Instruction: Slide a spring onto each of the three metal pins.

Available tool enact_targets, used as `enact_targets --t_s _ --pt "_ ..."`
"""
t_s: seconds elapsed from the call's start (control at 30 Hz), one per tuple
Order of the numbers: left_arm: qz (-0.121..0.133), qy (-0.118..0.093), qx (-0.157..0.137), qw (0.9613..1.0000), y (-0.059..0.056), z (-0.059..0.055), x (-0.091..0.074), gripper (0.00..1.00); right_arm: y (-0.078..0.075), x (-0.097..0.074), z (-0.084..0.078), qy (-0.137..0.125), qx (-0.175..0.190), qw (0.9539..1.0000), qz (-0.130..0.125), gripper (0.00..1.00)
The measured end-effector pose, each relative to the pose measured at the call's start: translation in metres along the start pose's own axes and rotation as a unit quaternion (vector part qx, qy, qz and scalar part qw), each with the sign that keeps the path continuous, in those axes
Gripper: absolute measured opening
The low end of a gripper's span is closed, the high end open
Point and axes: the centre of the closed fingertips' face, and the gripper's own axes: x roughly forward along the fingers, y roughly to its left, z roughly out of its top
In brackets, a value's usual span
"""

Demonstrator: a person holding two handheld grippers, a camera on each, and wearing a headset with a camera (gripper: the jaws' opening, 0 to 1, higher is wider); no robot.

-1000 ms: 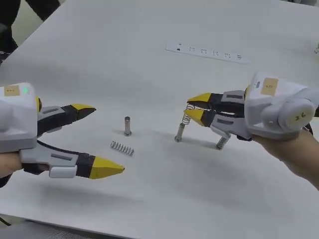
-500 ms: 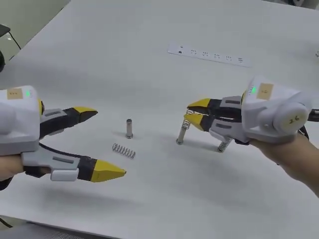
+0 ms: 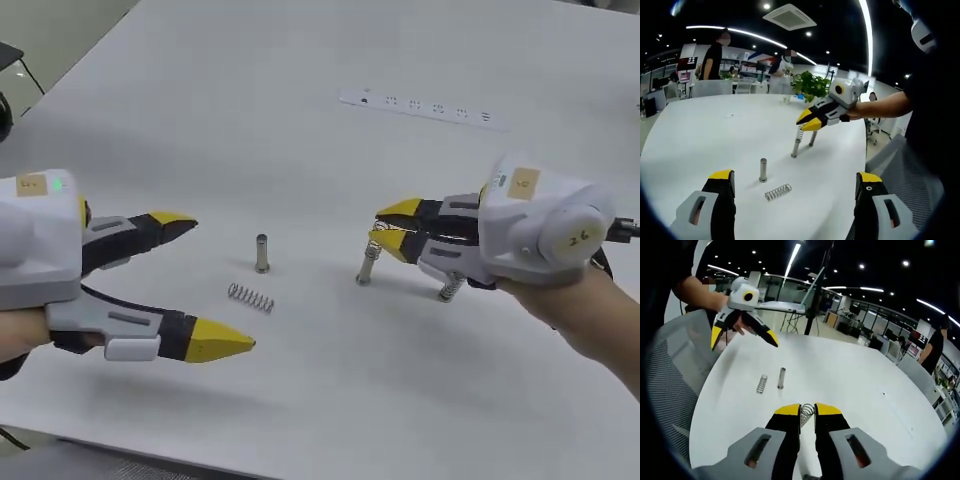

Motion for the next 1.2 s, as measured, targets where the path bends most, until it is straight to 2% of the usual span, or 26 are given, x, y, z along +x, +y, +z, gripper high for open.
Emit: enact_targets --t_s 0.6,0.63,0.8,1.2 --pt "0.005 0.004 -0.003 1.0000 0.001 -0.004 -0.001 0.97 0.007 0.018 -0.029 0.036 0.004 0.9992 0.018 0.07" --pt "0.005 0.003 -0.004 1.0000 0.001 -0.004 -0.001 0.97 0.007 0.019 -0.028 0.030 0.005 0.9994 0.017 0.07" --pt "0.006 0.003 -0.002 1.0000 0.001 -0.004 -0.002 0.98 0.007 0.019 -0.028 0.029 0.011 0.9994 0.016 0.08" --pt "0.005 0.001 -0.003 1.0000 0.001 -0.003 -0.002 0.97 0.008 0.017 -0.028 0.036 -0.011 0.9991 0.018 0.07"
